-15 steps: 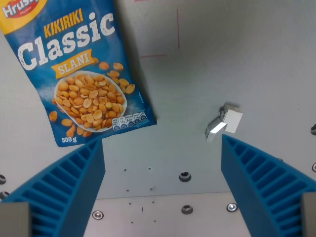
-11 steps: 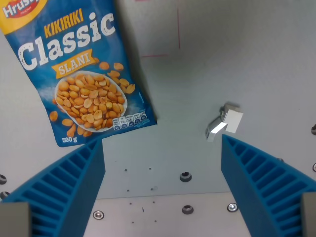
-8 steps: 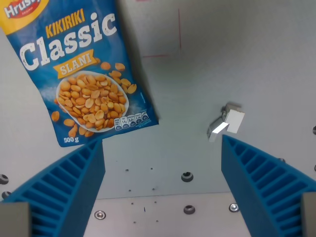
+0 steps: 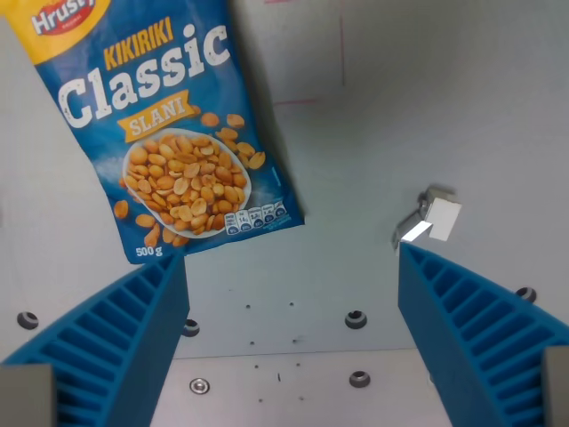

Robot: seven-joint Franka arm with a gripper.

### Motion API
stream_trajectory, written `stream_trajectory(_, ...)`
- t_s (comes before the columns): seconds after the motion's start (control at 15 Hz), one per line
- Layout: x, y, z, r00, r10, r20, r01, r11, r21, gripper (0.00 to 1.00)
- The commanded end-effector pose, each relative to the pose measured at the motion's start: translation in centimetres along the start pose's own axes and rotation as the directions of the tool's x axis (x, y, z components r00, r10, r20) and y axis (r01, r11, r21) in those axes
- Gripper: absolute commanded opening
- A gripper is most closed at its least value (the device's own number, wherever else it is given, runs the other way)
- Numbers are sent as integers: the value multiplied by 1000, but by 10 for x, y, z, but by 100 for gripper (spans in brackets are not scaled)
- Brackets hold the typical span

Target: Rotate around gripper positive x

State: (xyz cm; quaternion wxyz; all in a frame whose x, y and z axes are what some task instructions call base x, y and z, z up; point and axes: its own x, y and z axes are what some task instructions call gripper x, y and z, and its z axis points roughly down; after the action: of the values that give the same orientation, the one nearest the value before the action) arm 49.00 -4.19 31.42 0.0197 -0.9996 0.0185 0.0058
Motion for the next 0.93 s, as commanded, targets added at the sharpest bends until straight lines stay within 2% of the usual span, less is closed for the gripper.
stream_trajectory(0.07,0,5,-2,1000,-12,-1,12,986,169,100)
stream_trajectory(0.93,0,5,-2,1000,-12,-1,12,942,337,100)
